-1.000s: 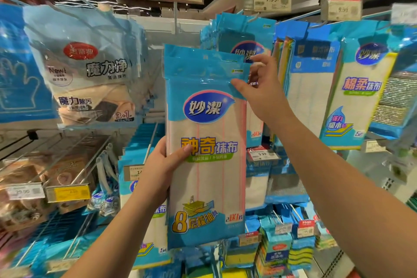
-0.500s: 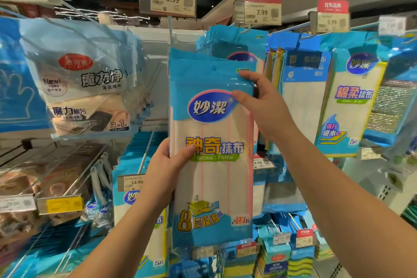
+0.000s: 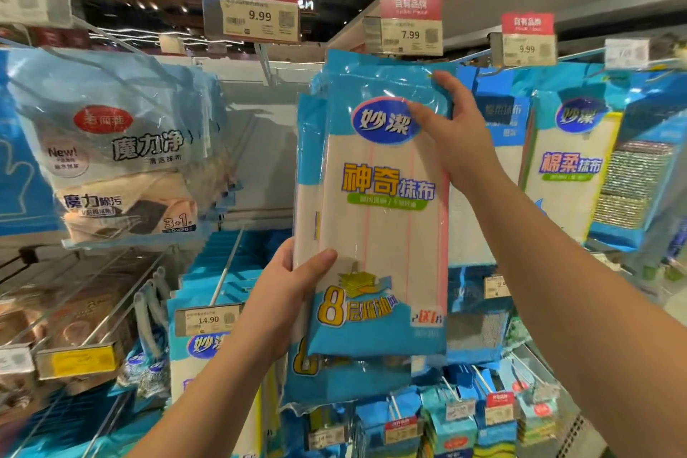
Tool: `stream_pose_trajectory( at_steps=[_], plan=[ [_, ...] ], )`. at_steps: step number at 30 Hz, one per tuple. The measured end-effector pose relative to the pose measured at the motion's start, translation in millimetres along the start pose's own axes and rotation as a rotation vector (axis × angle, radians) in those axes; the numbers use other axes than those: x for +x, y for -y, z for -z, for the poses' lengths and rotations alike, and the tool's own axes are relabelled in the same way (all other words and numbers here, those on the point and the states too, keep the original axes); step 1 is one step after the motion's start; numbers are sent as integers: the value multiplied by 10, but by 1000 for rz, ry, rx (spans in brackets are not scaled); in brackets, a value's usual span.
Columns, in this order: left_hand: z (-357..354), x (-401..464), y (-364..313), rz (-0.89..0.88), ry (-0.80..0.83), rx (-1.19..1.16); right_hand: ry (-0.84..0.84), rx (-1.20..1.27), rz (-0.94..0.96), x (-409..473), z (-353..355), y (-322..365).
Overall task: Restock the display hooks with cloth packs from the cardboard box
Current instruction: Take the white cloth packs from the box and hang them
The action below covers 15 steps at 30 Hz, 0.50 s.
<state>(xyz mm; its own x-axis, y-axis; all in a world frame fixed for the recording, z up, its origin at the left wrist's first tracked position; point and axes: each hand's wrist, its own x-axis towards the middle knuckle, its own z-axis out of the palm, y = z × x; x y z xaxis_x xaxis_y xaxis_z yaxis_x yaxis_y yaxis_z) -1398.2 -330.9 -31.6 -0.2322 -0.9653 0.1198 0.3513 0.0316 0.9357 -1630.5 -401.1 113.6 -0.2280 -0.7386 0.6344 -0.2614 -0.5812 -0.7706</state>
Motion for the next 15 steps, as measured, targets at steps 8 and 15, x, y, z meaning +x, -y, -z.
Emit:
stream_pose_trajectory(
  at_steps=[8, 15],
  plan=[
    [-41, -2, -16, -11, 22, 29, 39, 19, -67, 278, 26, 21],
    [-142, -29, -58, 6, 11, 46, 124, 4, -138, 464, 50, -13]
  ],
)
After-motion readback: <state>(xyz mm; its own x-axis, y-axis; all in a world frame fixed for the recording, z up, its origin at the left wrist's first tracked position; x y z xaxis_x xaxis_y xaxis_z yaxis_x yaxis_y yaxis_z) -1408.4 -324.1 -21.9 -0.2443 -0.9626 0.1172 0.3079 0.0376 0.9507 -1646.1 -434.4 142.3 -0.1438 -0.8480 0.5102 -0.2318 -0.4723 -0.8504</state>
